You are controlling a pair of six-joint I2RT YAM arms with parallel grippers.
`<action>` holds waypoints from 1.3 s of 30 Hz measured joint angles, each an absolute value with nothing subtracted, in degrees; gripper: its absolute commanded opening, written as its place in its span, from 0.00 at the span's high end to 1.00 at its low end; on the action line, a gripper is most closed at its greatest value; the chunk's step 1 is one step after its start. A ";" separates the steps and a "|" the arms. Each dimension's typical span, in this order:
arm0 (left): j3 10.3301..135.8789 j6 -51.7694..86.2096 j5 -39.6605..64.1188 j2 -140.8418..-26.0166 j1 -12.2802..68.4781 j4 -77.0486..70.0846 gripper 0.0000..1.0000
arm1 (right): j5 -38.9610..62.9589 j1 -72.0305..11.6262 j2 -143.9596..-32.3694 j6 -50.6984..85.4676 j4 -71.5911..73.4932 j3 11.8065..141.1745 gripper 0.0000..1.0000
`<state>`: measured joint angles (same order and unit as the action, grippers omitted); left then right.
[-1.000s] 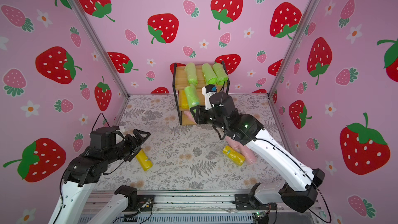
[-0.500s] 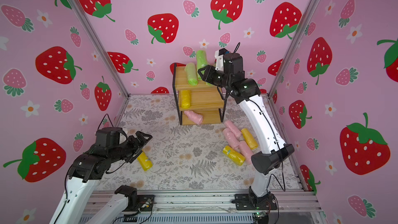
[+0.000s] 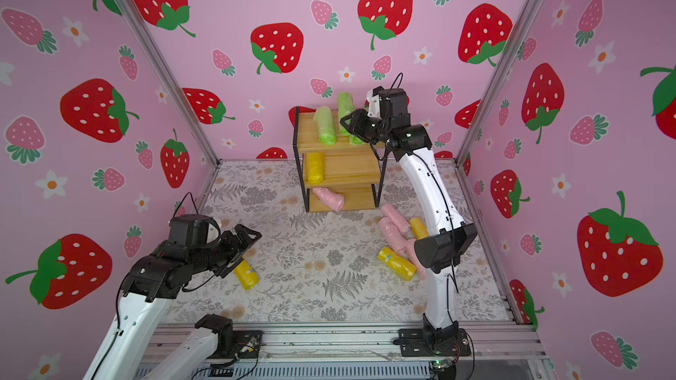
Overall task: Sort the rolls of trash bags by color and place them on the shelf
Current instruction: Place the roll of trash bags on the shelf.
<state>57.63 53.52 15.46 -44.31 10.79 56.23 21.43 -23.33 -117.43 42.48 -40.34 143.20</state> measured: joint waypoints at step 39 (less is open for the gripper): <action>61.28 40.12 2.37 -58.52 1.83 69.65 0.00 | 29.41 -22.09 -85.25 32.08 -34.85 117.49 0.20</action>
<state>61.28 40.12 2.37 -58.52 1.83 69.65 29.41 -22.09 -85.25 32.08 -34.85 117.49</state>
